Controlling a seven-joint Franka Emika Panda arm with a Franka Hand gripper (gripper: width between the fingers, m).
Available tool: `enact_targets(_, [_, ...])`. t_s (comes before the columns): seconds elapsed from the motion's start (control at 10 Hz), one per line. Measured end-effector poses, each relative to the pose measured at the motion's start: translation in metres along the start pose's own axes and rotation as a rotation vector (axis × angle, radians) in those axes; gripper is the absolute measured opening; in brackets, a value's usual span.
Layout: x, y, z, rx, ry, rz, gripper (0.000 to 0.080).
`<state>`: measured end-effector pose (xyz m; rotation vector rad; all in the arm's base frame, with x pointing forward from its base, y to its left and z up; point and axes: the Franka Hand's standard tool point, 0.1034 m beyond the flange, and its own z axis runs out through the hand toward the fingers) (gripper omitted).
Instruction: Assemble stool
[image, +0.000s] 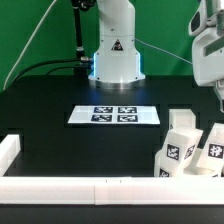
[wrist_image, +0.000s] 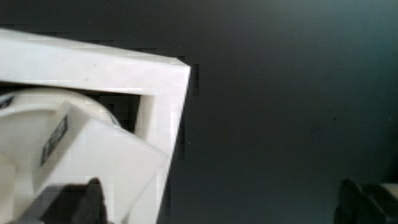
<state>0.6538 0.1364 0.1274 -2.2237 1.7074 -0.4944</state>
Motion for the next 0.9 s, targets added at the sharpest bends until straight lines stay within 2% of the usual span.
enact_targets(0.9, [0.0003, 0.0008, 0.0009, -0.002, 0.001, 0.0, 0.0649])
